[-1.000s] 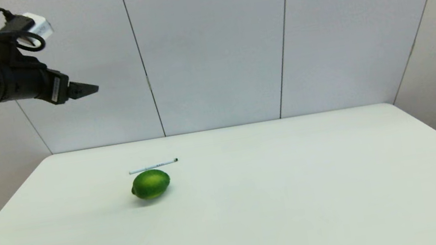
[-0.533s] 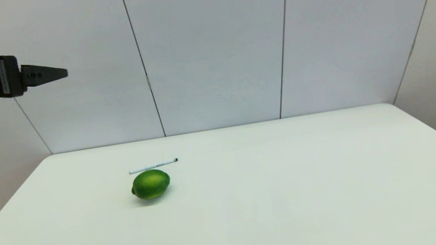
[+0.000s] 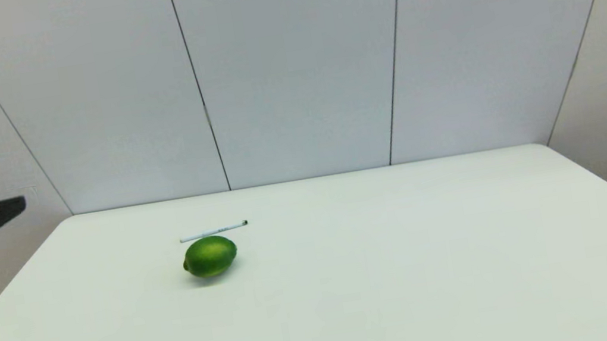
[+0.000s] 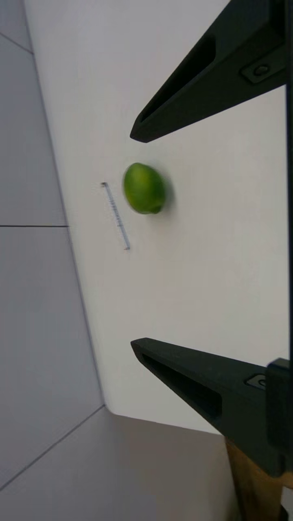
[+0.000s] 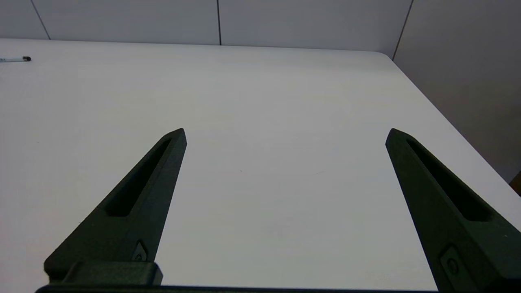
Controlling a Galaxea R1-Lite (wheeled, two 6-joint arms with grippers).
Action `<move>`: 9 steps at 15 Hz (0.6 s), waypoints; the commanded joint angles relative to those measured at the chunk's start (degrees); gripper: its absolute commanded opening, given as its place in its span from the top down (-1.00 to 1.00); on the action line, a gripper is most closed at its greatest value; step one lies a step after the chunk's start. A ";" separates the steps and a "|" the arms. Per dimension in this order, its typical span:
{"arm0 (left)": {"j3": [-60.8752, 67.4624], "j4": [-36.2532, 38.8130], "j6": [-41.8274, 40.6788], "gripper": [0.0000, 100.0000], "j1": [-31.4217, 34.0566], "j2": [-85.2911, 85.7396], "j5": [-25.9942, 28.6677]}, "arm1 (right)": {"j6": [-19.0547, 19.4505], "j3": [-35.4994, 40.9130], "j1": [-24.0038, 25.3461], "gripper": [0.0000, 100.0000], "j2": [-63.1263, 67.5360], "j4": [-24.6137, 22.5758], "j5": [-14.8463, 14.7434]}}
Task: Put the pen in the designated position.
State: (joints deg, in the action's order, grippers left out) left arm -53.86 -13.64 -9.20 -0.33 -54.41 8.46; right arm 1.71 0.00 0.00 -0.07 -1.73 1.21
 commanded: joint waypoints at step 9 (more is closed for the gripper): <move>42.08 7.93 1.73 -1.00 -0.20 42.81 -0.29 | 0.05 0.79 0.00 -1.00 0.07 -0.03 0.02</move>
State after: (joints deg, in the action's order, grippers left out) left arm -19.46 -10.14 -7.16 -0.52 -20.03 8.13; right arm 1.67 0.00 0.00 -0.07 -1.73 1.18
